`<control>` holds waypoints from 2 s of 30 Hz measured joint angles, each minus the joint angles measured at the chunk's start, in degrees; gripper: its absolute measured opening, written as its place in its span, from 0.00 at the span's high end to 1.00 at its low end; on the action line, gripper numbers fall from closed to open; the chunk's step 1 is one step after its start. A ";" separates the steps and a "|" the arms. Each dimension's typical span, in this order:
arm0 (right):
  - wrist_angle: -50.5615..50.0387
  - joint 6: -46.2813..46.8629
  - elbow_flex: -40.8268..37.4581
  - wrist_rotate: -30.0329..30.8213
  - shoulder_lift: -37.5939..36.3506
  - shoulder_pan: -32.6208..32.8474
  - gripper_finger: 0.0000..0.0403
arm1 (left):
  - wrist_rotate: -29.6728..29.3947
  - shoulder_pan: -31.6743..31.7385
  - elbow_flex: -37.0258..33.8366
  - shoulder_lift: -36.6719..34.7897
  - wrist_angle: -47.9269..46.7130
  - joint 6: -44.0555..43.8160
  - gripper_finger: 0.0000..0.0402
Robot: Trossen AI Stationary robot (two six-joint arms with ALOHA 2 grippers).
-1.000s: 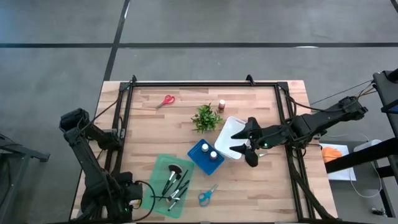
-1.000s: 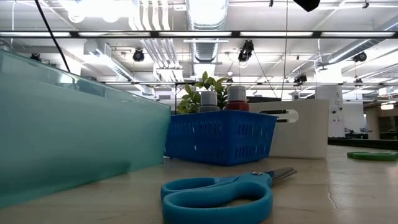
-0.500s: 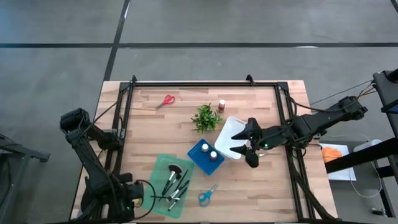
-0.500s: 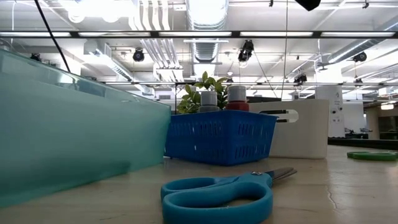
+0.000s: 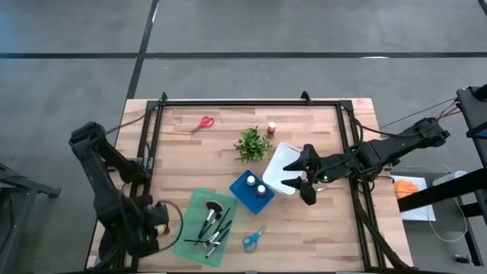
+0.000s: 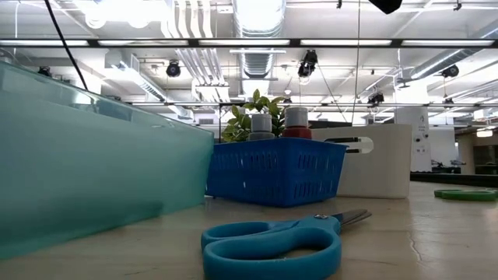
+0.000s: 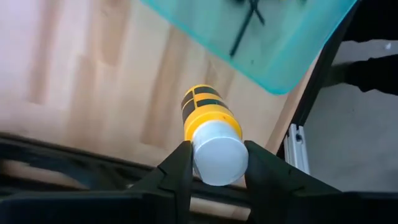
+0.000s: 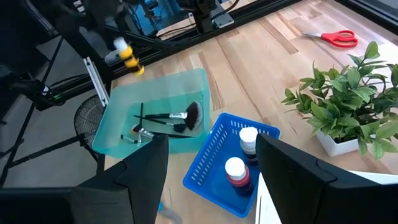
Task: Pick & Place Paint Supplies
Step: Put the yellow paint bottle into the blue bin
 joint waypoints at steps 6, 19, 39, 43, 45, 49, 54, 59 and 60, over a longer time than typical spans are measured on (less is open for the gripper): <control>-0.71 0.00 0.00 0.99 0.02 0.00 0.40 | -0.31 15.99 9.62 -0.93 -5.43 17.85 0.70; -3.96 1.92 0.00 1.38 -0.55 0.09 0.40 | 2.69 42.91 32.65 20.79 -5.29 56.33 0.70; -6.87 1.23 0.02 4.39 -7.37 0.17 0.40 | 5.55 45.70 43.75 35.02 -0.35 55.36 0.70; -6.95 0.81 0.02 4.55 -7.88 0.17 0.40 | 5.49 45.92 43.75 36.32 -0.18 54.27 0.70; -6.98 0.57 0.02 4.53 -8.01 0.18 0.40 | 5.49 45.92 43.75 37.17 0.15 53.65 0.70; -7.37 0.57 0.02 4.55 -8.02 0.20 0.40 | 5.49 45.92 43.73 38.47 0.98 52.27 0.70; -7.72 0.59 0.02 4.52 -8.02 0.22 0.40 | 5.49 45.96 43.72 38.98 2.05 52.13 0.70; -7.82 0.50 0.02 4.52 -8.02 0.20 0.40 | 5.49 45.96 43.70 39.79 2.11 52.12 0.70; -7.82 0.40 0.02 4.52 -8.02 0.20 0.40 | 5.49 45.96 43.70 39.95 2.11 52.10 0.70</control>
